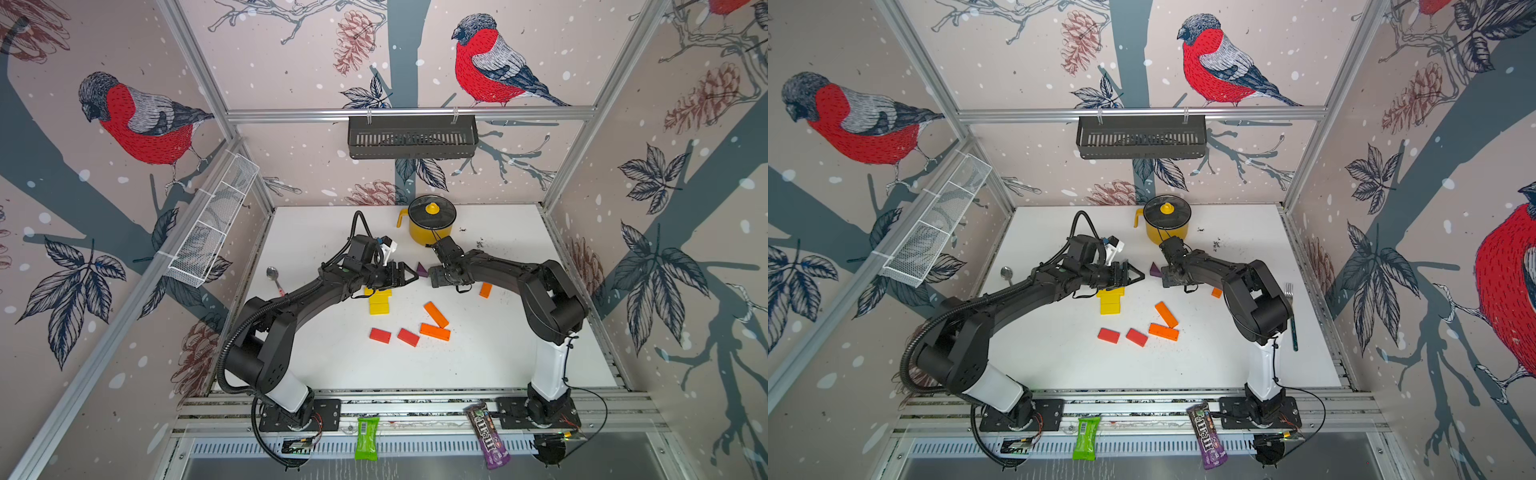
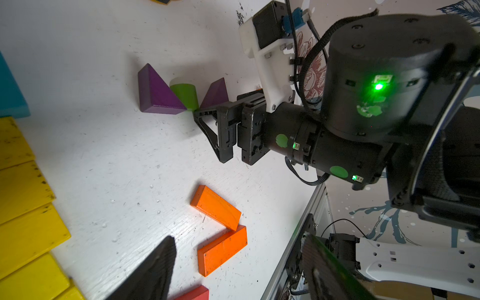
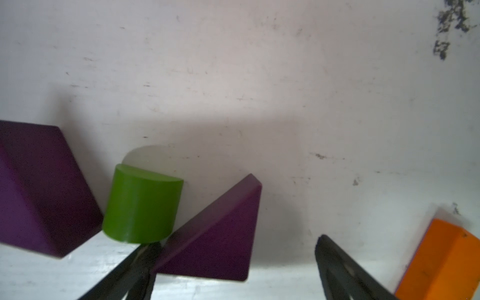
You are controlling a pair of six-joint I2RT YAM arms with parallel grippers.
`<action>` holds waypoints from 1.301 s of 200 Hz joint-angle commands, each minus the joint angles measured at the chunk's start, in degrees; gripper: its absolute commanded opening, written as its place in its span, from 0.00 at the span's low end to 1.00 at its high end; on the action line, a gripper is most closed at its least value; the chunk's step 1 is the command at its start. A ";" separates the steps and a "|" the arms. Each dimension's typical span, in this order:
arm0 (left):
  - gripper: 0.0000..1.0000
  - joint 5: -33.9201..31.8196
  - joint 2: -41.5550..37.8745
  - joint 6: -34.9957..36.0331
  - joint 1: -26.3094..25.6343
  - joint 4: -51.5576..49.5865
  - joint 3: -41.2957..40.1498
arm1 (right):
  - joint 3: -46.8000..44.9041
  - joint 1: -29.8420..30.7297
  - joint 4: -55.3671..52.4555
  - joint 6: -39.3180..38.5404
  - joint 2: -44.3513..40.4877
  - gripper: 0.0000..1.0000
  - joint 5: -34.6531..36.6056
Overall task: Assemble a carrot with building blocks
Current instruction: Adjust the building block at the center of the board, then pick up the building block from the center of the board.
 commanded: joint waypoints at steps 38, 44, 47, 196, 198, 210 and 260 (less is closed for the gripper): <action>0.78 0.32 0.21 0.23 0.15 1.35 0.35 | -0.45 1.22 -1.83 1.11 -4.36 0.93 -0.21; 0.78 0.28 0.18 0.26 0.07 1.34 0.35 | -0.89 1.36 -2.09 1.57 -5.92 0.93 0.54; 0.78 0.28 0.18 0.25 0.14 1.32 0.33 | -1.24 1.37 -2.21 1.77 -6.80 0.93 0.88; 0.77 0.99 1.56 1.17 -5.18 -0.15 0.35 | -19.54 -20.96 5.07 7.53 -20.14 0.72 -12.07; 0.77 1.04 1.64 1.21 -5.27 -0.22 0.35 | -19.69 -20.91 5.30 7.62 -19.93 0.72 -12.07; 0.77 0.95 2.26 1.25 -5.59 -0.78 0.35 | -19.74 -20.90 5.78 8.12 -18.91 0.67 -11.92; 0.77 1.14 4.53 2.64 -8.85 -3.00 3.07 | -20.43 -20.87 6.41 8.10 -16.10 0.46 -10.45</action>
